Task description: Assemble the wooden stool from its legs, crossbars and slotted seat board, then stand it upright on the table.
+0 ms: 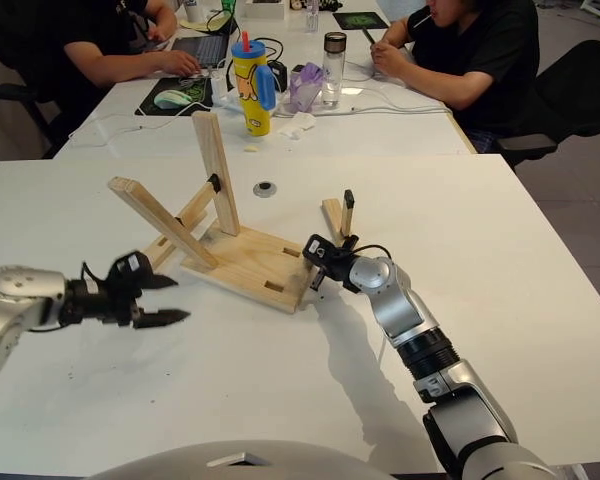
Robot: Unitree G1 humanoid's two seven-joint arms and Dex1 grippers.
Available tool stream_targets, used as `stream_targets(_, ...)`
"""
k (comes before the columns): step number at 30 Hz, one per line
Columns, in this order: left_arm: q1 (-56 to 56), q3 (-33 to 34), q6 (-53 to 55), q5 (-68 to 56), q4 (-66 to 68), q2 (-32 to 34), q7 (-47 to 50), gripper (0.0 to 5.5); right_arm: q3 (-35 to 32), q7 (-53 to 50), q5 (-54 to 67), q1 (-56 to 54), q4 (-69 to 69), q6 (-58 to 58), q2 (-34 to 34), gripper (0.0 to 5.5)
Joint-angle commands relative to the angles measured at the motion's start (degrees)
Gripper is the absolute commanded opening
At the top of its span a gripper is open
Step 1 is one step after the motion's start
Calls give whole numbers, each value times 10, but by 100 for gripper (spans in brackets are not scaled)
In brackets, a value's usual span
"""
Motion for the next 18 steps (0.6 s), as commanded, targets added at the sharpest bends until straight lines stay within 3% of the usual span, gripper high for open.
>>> stream_targets(1,-5,-75,-14,60,31,-31,49,373,36,46,-14,0,19,21,-10,23)
stream_targets(4,-51,-144,-69,154,116,-80,116,373,67,98,-20,6,4,48,-32,23)
stream_targets(9,-149,-177,-137,226,260,-181,195,373,102,158,-10,33,-49,102,-49,23)
stream_targets(18,-237,-209,-294,294,476,-272,214,373,77,100,2,59,-68,143,-6,23)
